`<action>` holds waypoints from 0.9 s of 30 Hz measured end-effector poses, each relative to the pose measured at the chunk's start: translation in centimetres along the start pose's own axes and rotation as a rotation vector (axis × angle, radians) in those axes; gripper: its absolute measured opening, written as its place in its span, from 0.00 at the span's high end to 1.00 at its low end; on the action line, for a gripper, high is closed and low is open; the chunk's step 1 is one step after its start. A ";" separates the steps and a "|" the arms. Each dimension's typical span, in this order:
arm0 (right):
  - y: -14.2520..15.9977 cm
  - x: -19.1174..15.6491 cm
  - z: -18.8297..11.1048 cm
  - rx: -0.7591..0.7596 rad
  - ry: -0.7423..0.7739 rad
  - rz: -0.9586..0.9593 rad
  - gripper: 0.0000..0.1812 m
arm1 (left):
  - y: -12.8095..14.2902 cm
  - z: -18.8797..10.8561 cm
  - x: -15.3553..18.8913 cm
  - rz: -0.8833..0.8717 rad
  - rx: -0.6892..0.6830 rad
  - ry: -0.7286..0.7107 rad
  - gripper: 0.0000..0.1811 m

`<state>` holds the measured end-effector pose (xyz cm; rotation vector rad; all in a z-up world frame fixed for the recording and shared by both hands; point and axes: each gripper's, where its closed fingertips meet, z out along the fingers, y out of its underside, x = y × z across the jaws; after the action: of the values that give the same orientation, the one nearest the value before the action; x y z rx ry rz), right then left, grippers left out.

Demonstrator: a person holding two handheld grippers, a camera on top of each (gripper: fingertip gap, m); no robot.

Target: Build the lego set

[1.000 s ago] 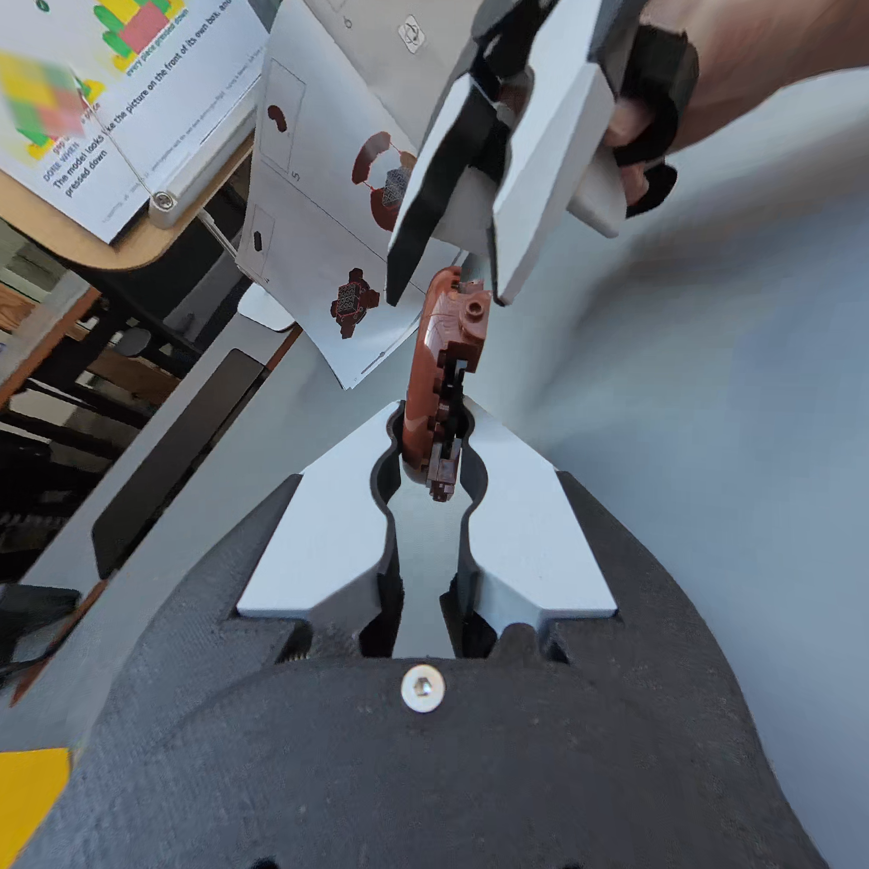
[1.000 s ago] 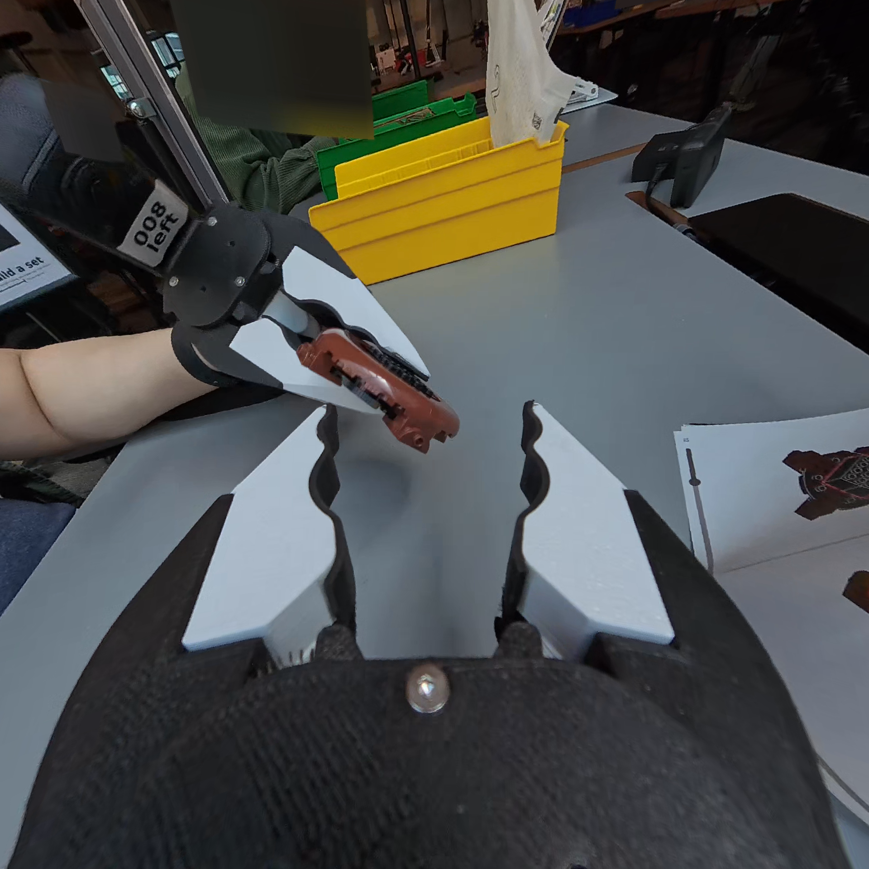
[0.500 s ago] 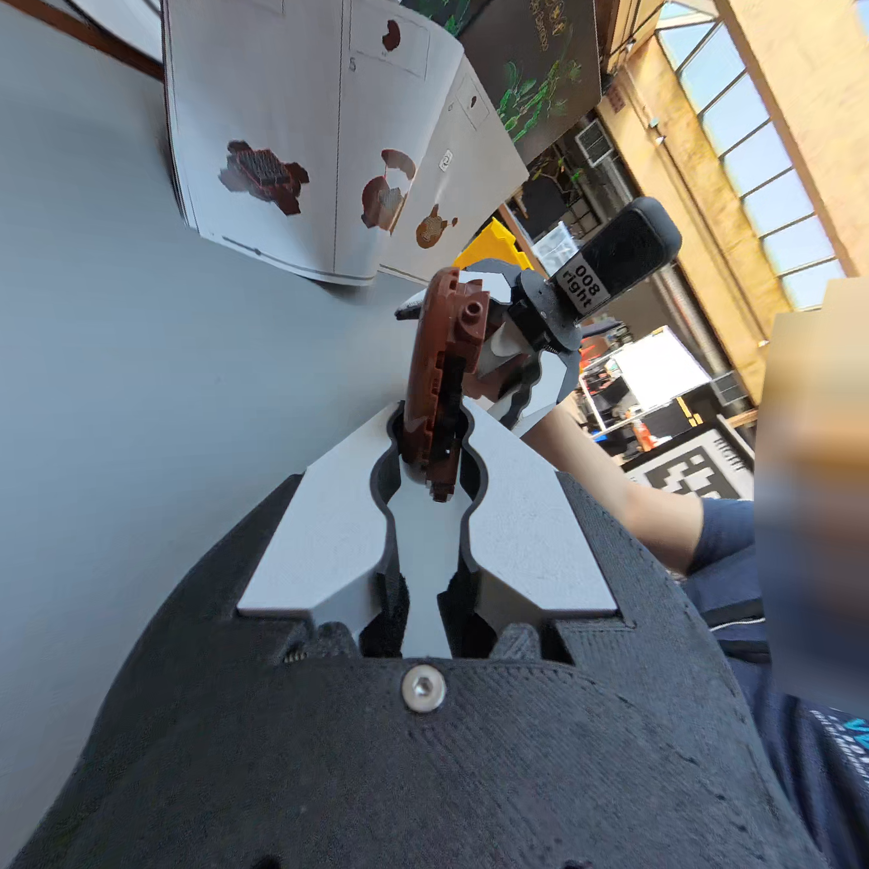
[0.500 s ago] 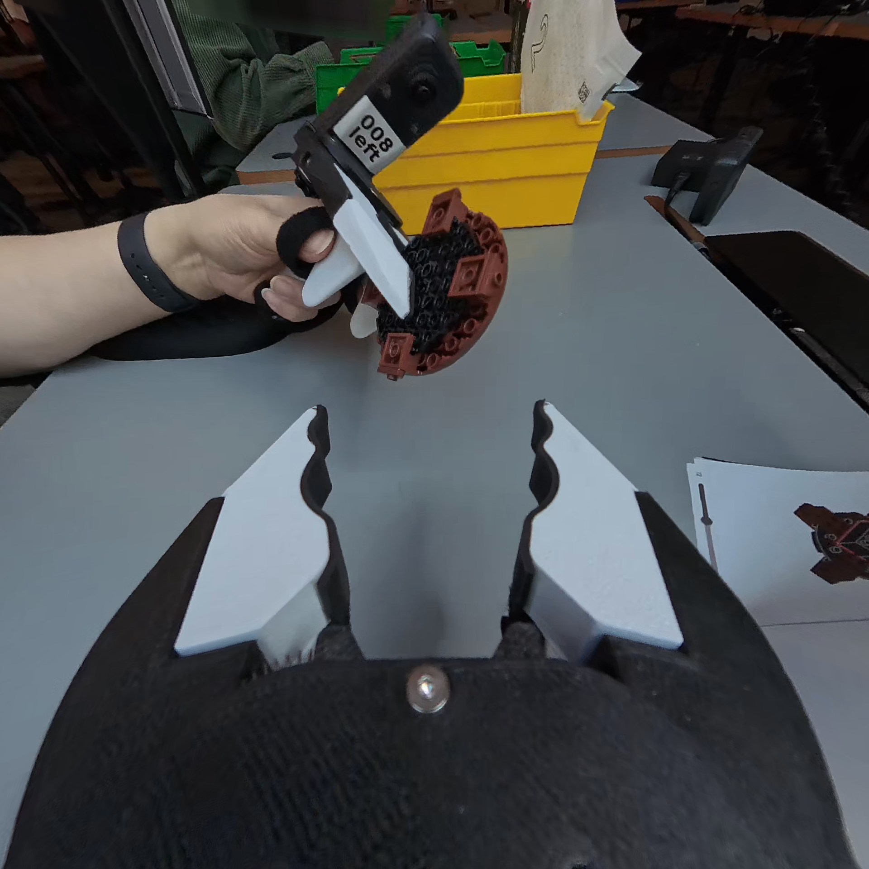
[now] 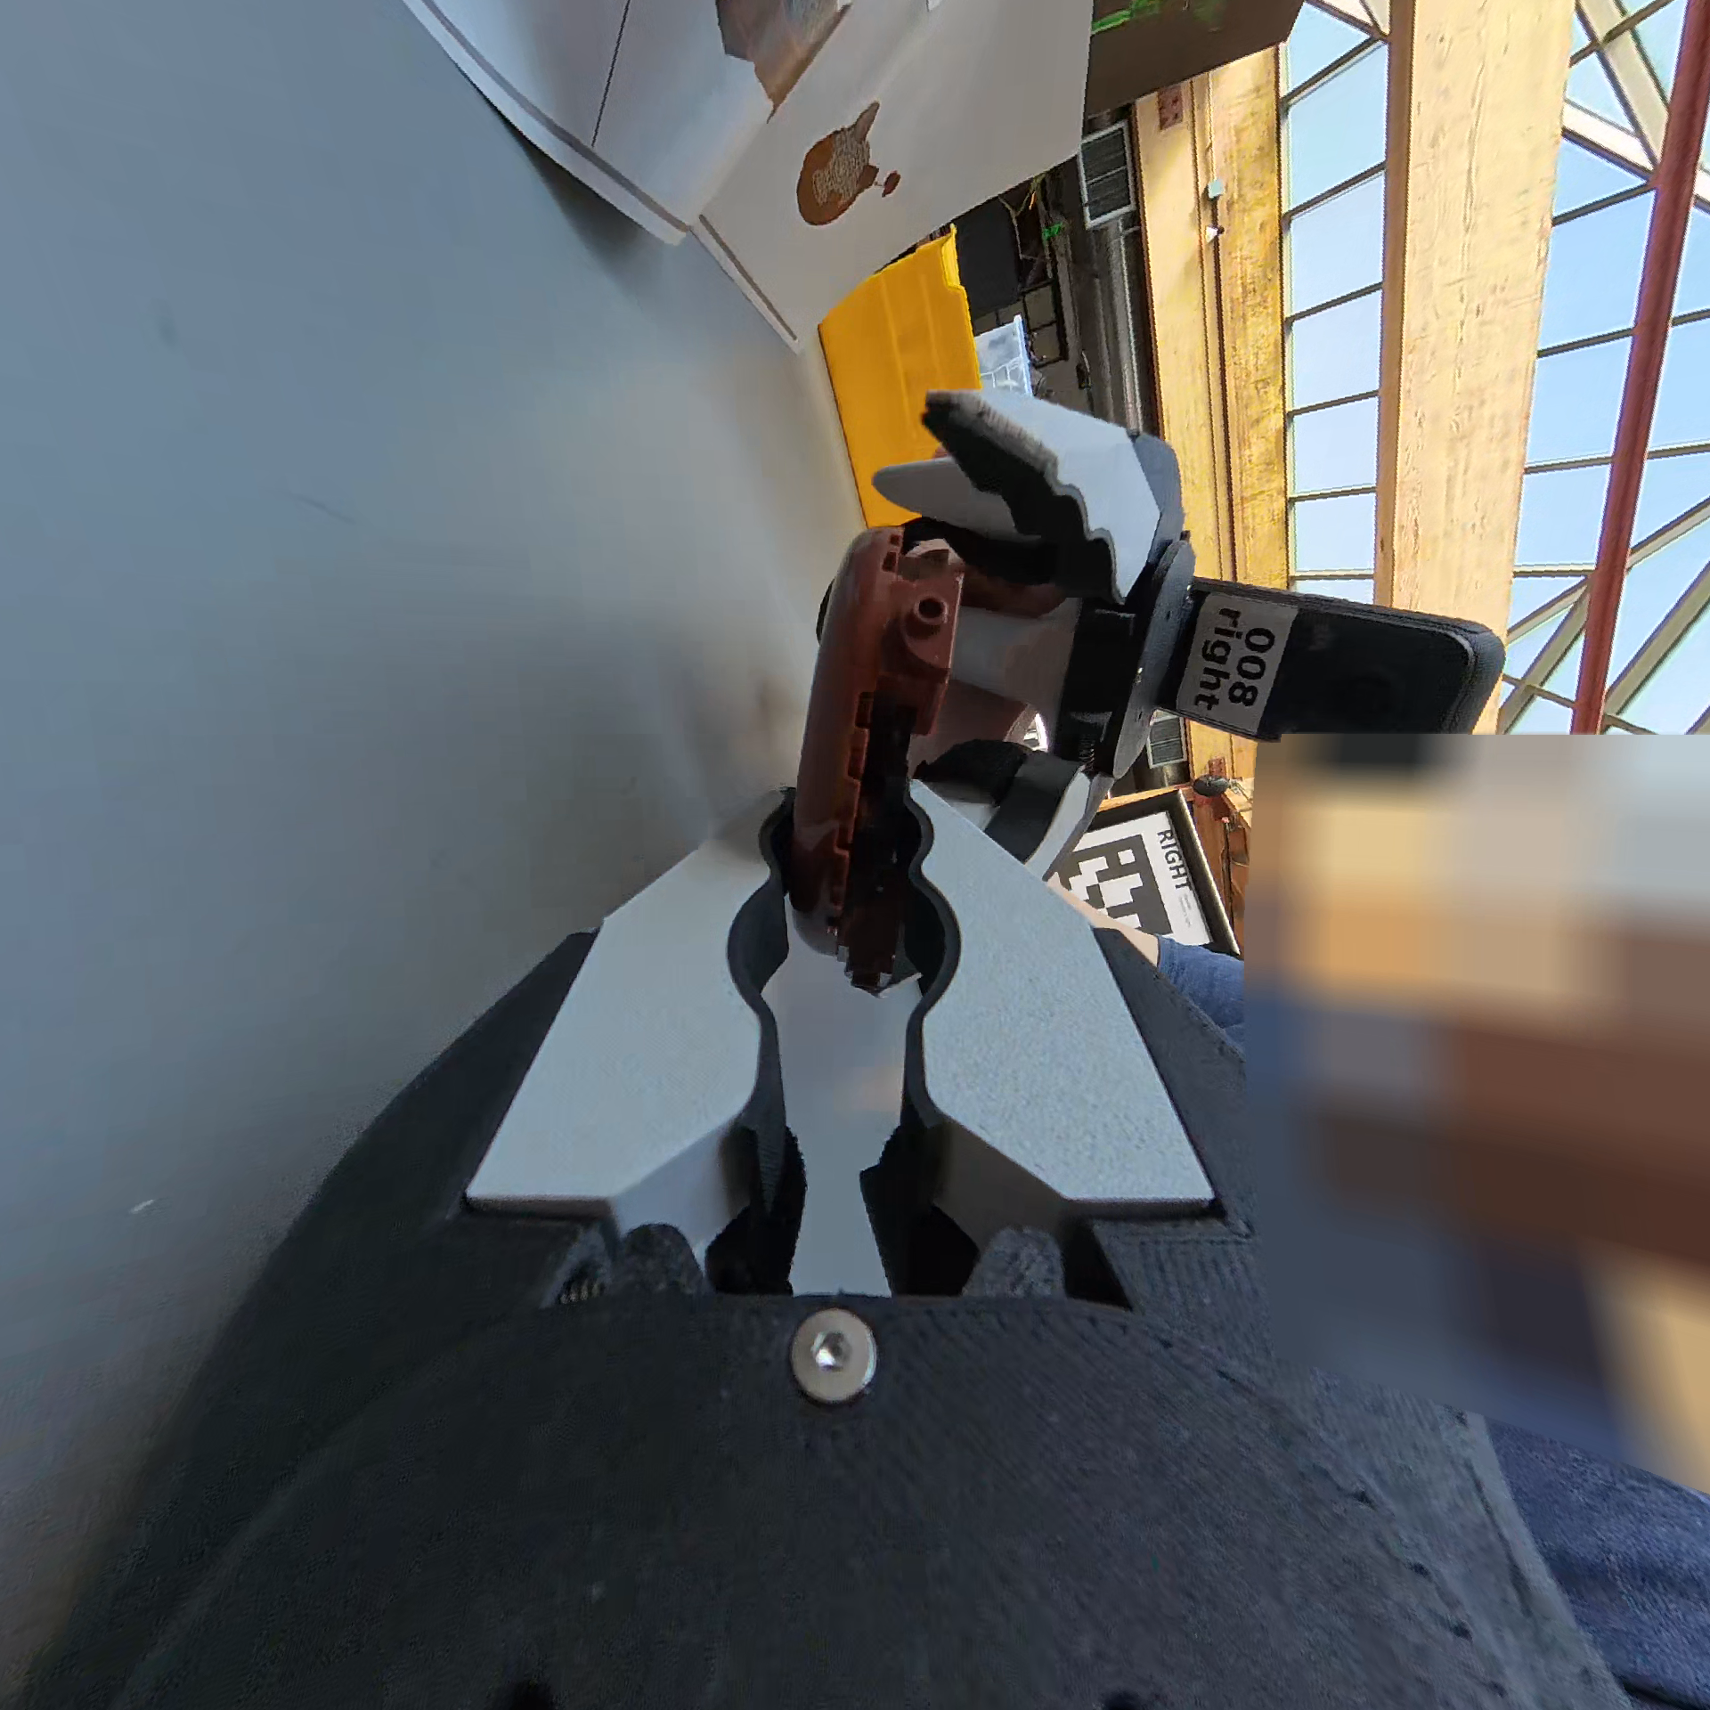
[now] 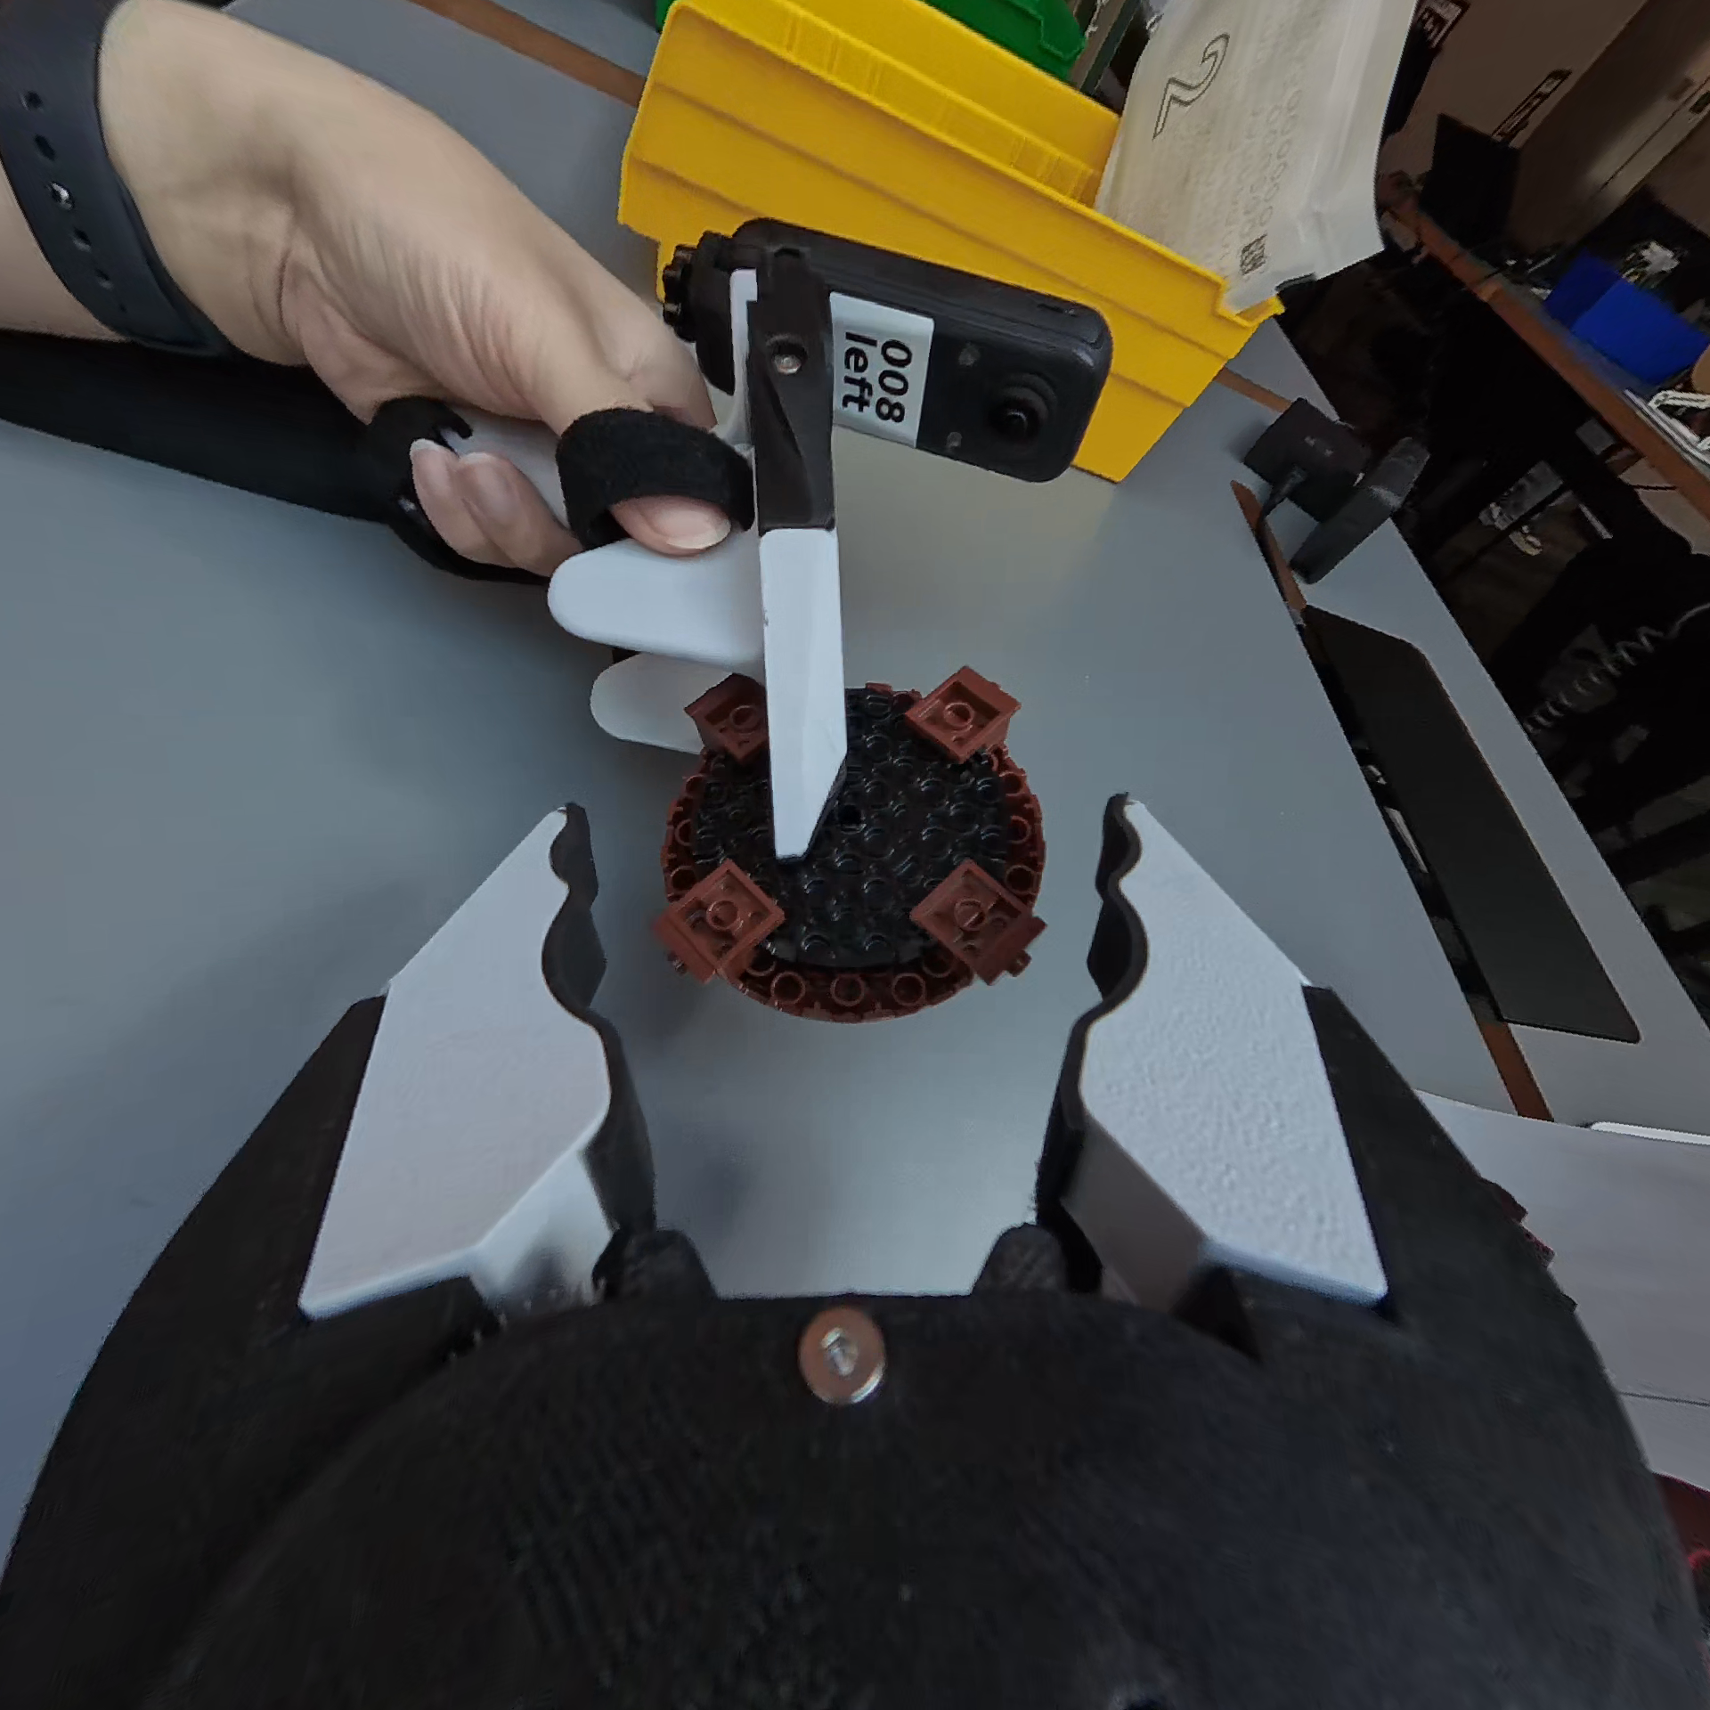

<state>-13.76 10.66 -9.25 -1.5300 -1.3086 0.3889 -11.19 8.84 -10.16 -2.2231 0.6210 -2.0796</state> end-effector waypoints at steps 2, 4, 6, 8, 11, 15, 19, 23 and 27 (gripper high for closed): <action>0.9 -0.2 0.5 -0.063 0.013 -0.038 0.43 | 0.0 0.0 0.1 -0.018 0.001 0.016 0.90; 1.3 -0.2 0.7 -0.096 0.026 -0.054 0.48 | 0.0 -0.1 0.0 -0.023 -0.004 0.017 0.90; 1.3 -0.2 0.6 -0.107 0.031 -0.059 0.52 | 0.3 0.0 -0.1 -0.022 -0.019 0.015 0.91; 1.0 -0.1 0.4 -0.097 0.034 -0.052 0.52 | 0.3 0.0 0.2 -0.026 -0.015 0.037 0.90; 1.0 0.1 0.4 -0.095 0.038 -0.032 0.52 | 0.0 -0.1 0.5 -0.036 -0.012 0.061 0.90; 1.6 0.3 0.4 -0.130 0.048 -0.042 0.52 | -0.5 -0.3 0.4 -0.061 0.012 0.076 0.83; 1.7 0.6 0.3 -0.136 0.063 -0.035 0.52 | -0.9 -0.8 0.1 -0.065 0.037 0.065 0.83; 2.1 1.4 0.1 -0.142 0.091 -0.002 0.52 | -0.8 -1.2 -0.3 -0.057 0.035 0.036 0.86; 2.3 1.3 0.1 -0.140 0.069 0.039 0.52 | -0.6 -1.2 -0.5 -0.055 0.026 0.020 0.90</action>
<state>-12.16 12.21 -10.78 -1.6730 -1.2752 0.2715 -12.19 9.86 -10.32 -2.2335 0.5372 -2.1245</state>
